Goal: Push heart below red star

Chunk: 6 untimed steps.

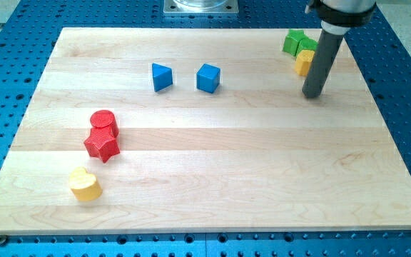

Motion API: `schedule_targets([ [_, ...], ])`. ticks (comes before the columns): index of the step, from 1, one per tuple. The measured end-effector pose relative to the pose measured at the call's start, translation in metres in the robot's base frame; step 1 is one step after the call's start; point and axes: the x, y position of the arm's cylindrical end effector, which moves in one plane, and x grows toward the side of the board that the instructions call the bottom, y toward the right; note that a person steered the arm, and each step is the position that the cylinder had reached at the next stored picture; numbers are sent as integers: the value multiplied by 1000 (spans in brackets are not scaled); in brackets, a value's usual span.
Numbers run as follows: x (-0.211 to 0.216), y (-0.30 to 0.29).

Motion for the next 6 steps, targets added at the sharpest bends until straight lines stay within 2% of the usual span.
schedule_targets([
  [1, 40, -23],
  [2, 66, -97],
  [4, 212, -307],
  [5, 225, -357],
  [6, 209, -363],
])
